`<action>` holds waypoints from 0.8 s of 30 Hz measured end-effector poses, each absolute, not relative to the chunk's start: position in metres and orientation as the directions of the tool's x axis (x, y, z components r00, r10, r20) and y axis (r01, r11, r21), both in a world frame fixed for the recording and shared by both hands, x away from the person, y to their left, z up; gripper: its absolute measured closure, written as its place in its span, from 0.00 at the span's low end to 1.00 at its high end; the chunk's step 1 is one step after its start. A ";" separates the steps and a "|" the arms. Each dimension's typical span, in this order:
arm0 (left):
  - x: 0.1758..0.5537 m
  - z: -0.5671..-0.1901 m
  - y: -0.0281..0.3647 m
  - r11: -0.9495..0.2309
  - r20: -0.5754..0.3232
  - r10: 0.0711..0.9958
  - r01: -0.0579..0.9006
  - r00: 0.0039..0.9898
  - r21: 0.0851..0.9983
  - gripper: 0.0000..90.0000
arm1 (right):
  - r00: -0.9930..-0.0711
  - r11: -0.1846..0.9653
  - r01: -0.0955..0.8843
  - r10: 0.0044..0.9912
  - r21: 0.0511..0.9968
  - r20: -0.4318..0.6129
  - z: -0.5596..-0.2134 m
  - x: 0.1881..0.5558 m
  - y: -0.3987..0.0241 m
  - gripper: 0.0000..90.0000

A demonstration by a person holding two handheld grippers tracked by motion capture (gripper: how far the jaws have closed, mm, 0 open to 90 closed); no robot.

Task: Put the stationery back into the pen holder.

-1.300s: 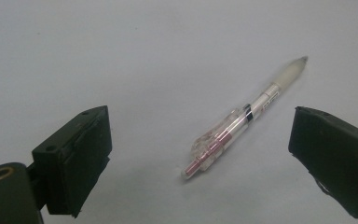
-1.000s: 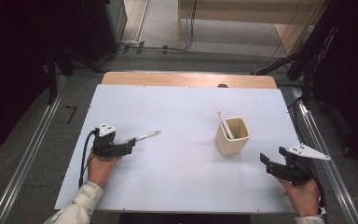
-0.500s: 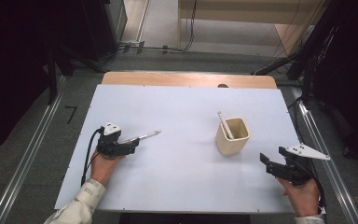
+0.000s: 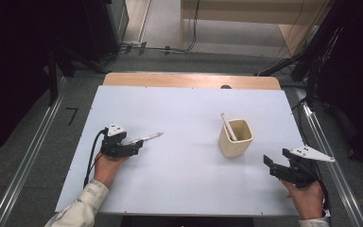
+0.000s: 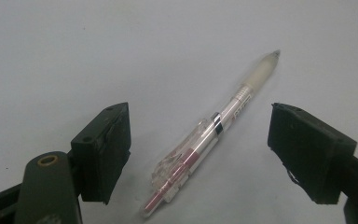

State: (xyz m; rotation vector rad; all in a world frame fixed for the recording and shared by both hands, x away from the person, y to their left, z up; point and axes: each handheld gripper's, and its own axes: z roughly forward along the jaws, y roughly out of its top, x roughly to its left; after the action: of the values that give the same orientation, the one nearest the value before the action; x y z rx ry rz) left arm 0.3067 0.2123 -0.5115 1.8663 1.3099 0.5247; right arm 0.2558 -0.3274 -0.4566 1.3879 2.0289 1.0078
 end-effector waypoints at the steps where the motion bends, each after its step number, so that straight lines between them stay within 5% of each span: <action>1: 0.307 -0.511 0.212 -0.163 -0.102 0.917 0.595 0.386 0.787 0.27 | -0.370 0.214 0.576 0.929 0.789 0.018 -0.457 0.256 -0.327 0.23; 13: 0.317 -0.506 0.198 -0.205 -0.082 0.902 0.586 0.424 0.784 0.32 | -0.371 0.215 0.576 0.929 0.789 0.018 -0.457 0.256 -0.327 0.23; 24: 0.321 -0.507 0.194 -0.234 -0.069 0.890 0.582 0.451 0.779 0.46 | -0.374 0.218 0.574 0.927 0.790 0.016 -0.457 0.256 -0.327 0.24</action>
State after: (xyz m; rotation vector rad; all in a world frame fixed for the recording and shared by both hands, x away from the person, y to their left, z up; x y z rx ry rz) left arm 0.3214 0.1938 -0.5075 1.9351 1.2335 0.5093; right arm 0.2560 -0.3274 -0.4570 1.3833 2.0321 1.0081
